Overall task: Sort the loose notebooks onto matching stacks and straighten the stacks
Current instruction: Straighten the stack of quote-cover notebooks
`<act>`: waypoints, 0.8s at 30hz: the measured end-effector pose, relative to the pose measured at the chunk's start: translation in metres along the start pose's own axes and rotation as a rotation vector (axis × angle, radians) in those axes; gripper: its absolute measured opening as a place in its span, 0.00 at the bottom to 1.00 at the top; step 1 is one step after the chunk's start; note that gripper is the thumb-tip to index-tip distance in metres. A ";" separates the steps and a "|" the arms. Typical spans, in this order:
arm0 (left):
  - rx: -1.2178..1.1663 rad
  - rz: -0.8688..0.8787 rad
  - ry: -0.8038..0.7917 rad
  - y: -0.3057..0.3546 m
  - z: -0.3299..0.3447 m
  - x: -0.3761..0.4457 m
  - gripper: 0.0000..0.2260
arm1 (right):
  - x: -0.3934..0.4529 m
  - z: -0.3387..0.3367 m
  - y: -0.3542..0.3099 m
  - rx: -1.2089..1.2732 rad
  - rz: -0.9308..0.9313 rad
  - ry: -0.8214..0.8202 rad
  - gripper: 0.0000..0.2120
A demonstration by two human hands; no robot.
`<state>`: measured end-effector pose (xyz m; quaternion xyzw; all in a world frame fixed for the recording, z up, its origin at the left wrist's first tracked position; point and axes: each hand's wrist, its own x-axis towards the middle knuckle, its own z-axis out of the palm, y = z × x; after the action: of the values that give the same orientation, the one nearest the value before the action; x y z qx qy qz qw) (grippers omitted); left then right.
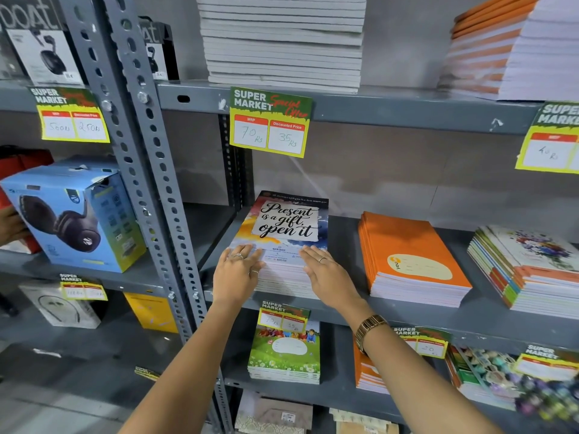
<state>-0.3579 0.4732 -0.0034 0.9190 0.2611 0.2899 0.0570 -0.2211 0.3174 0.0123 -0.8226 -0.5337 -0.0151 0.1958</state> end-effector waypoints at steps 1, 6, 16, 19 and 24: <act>-0.003 -0.002 -0.002 0.000 0.000 0.000 0.13 | 0.000 0.000 0.000 0.005 -0.005 0.000 0.22; -0.012 -0.019 -0.030 0.001 -0.002 0.000 0.14 | -0.002 -0.003 0.002 0.051 -0.021 -0.013 0.22; -0.058 -0.065 -0.087 0.007 -0.008 0.001 0.16 | -0.001 -0.010 0.009 0.099 -0.020 -0.093 0.22; -0.055 -0.093 -0.107 0.010 -0.009 0.001 0.16 | 0.000 -0.011 0.012 0.154 0.004 -0.095 0.22; -0.056 -0.128 -0.089 0.018 -0.008 -0.001 0.17 | -0.002 -0.013 0.011 0.344 0.097 -0.069 0.22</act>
<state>-0.3547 0.4567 0.0073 0.9104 0.3081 0.2519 0.1127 -0.2097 0.3070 0.0200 -0.8016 -0.4946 0.1141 0.3159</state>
